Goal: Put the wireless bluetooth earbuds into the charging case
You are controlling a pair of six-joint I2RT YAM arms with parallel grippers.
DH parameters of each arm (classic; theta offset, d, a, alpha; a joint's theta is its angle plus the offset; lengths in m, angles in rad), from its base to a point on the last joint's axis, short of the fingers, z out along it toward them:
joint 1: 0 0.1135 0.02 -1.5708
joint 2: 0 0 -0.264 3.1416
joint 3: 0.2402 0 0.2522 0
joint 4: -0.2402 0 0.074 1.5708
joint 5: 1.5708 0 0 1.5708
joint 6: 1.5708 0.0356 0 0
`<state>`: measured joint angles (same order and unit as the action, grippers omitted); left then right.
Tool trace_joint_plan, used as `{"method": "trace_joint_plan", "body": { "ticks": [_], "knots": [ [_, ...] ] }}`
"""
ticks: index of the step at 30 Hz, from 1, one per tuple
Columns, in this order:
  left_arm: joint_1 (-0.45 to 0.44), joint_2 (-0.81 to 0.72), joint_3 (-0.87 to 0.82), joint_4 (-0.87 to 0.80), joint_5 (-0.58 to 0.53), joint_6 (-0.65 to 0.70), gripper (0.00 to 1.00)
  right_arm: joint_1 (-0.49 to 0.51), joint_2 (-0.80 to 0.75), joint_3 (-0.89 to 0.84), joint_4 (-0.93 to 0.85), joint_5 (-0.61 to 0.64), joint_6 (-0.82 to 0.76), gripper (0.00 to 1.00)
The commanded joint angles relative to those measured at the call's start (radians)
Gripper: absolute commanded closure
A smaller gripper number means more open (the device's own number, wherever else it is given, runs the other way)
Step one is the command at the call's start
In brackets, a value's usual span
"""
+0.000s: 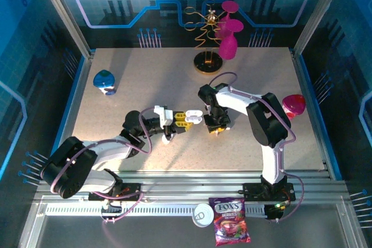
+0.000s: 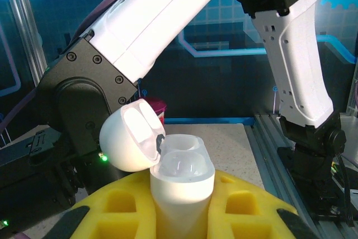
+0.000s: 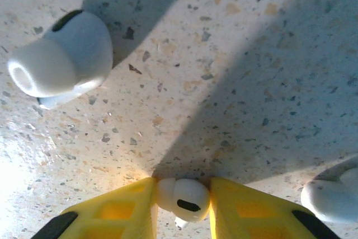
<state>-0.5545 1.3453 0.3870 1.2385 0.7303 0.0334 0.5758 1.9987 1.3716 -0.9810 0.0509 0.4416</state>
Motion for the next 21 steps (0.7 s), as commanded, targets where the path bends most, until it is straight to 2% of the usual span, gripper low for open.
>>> {"method": "trace_joint_plan", "body": {
  "ticks": [1, 9, 21],
  "knots": [
    [0.006, -0.019, -0.022, 0.015, -0.019, 0.031, 0.93, 0.017, -0.031, -0.022, 0.045, 0.002, 0.008, 0.72],
    [0.006, -0.036, -0.042, -0.004, -0.066, 0.040, 0.93, 0.018, -0.143, -0.089, 0.124, 0.054, 0.001, 0.72],
    [-0.005, -0.086, -0.045, -0.124, -0.148, 0.053, 0.93, 0.021, -0.373, -0.253, 0.357, 0.105, -0.059, 0.71]
  ]
}}
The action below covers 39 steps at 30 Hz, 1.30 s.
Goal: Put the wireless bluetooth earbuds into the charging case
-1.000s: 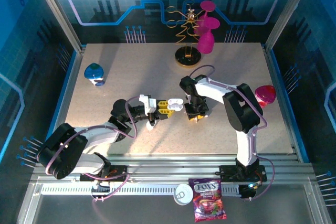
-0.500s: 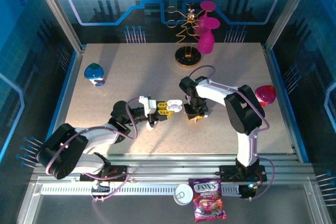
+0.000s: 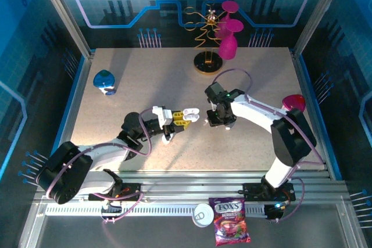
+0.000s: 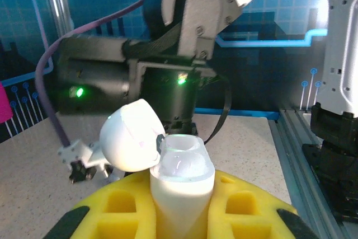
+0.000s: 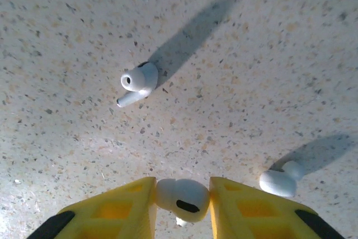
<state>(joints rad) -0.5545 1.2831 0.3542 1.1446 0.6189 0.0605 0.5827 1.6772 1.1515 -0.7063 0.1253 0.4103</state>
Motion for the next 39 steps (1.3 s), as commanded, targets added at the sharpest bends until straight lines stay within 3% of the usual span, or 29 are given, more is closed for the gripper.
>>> {"method": "trace_joint_plan", "body": {
  "ticks": [1, 13, 26, 39],
  "knots": [
    [-0.007, -0.022, -0.015, -0.035, -0.046, 0.023, 0.93, 0.014, -0.068, -0.045, 0.100, 0.034, -0.032, 0.71],
    [-0.023, 0.002, -0.011, -0.065, -0.111, 0.000, 0.93, 0.054, -0.290, -0.183, 0.312, 0.099, -0.127, 0.72],
    [-0.035, 0.085, 0.042, -0.083, -0.163, -0.053, 0.94, 0.137, -0.508, -0.217, 0.389, 0.109, -0.167, 0.73],
    [-0.060, 0.089, 0.068, -0.100, -0.184, -0.063, 0.94, 0.225, -0.503, -0.190, 0.462, 0.079, -0.167, 0.74]
  ]
}}
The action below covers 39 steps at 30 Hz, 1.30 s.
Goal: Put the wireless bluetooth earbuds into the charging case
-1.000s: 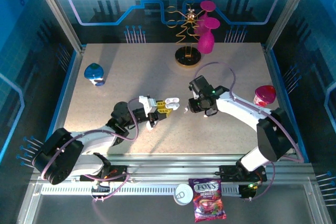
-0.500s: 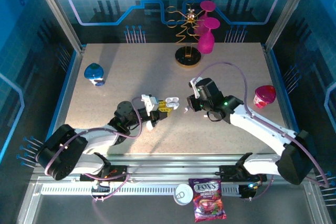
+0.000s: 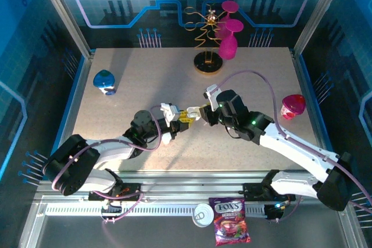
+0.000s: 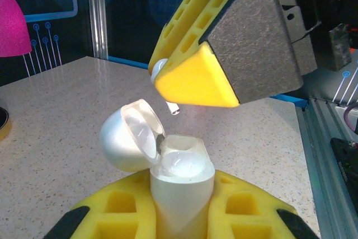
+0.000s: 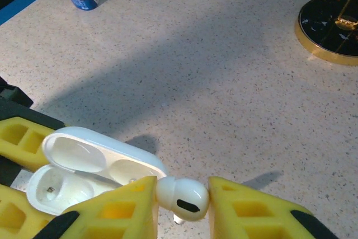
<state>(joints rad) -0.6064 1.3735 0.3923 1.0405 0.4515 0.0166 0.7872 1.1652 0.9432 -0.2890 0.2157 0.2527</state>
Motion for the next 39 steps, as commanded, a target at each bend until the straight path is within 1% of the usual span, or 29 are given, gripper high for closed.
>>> {"method": "trace_joint_plan", "body": {
  "ticks": [1, 12, 30, 33, 34, 38, 39],
  "knots": [
    [-0.008, -0.002, 0.030, 0.004, -0.019, -0.021, 0.94, 0.024, 0.012, 0.020, 0.048, -0.013, -0.009, 0.74],
    [-0.010, -0.009, 0.033, 0.016, -0.046, -0.046, 0.93, 0.048, 0.033, 0.008, 0.076, -0.017, 0.006, 0.74],
    [-0.009, -0.016, 0.050, 0.033, -0.063, -0.091, 0.93, 0.048, 0.046, -0.026, 0.098, -0.030, 0.016, 0.73],
    [-0.009, -0.012, 0.051, 0.037, -0.063, -0.092, 0.93, 0.049, 0.031, -0.026, 0.097, -0.033, 0.019, 0.70],
    [-0.010, -0.011, 0.052, 0.038, -0.063, -0.092, 0.93, 0.049, 0.025, -0.024, 0.097, -0.032, 0.020, 0.68],
    [-0.009, -0.001, 0.046, 0.059, -0.056, -0.086, 0.93, 0.046, -0.001, -0.013, 0.091, -0.027, 0.024, 0.51],
    [-0.009, 0.003, 0.041, 0.071, -0.054, -0.087, 0.93, 0.046, -0.008, -0.011, 0.088, -0.028, 0.027, 0.48]
  ]
}}
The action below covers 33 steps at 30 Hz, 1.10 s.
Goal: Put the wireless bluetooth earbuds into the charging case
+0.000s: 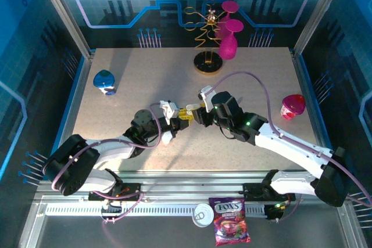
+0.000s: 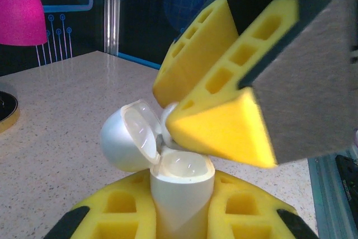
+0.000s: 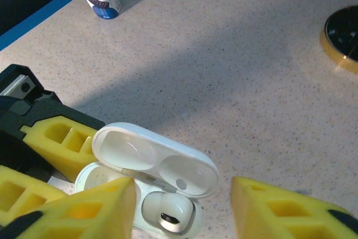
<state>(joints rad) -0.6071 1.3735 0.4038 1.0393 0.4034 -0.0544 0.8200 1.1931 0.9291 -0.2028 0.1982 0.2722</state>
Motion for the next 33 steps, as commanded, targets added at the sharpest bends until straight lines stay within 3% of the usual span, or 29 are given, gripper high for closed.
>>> {"method": "trace_joint_plan", "body": {
  "ticks": [1, 6, 11, 21, 25, 30, 33],
  "knots": [
    [-0.008, 0.011, 0.026, 0.090, -0.005, -0.017, 0.93, 0.015, -0.043, 0.009, 0.002, -0.014, 0.011, 0.46],
    [-0.009, 0.036, 0.018, 0.142, 0.008, -0.030, 0.93, 0.005, -0.094, 0.020, 0.003, -0.035, 0.033, 0.35],
    [-0.008, 0.028, 0.014, 0.139, 0.026, 0.002, 0.93, -0.040, -0.154, 0.005, 0.024, -0.097, 0.092, 0.31],
    [-0.009, -0.029, -0.021, 0.096, 0.042, 0.095, 0.93, -0.325, -0.178, -0.112, -0.001, -0.279, 0.351, 0.31],
    [-0.008, -0.089, -0.024, 0.021, 0.058, 0.140, 0.93, -0.423, -0.066, -0.124, -0.052, -0.377, 0.365, 0.32],
    [-0.009, -0.125, -0.018, -0.015, 0.067, 0.163, 0.93, -0.420, 0.161, -0.055, -0.132, -0.472, 0.291, 0.33],
    [-0.008, -0.138, -0.015, -0.028, 0.082, 0.173, 0.92, -0.399, 0.296, 0.034, -0.196, -0.457, 0.263, 0.36]
  ]
}}
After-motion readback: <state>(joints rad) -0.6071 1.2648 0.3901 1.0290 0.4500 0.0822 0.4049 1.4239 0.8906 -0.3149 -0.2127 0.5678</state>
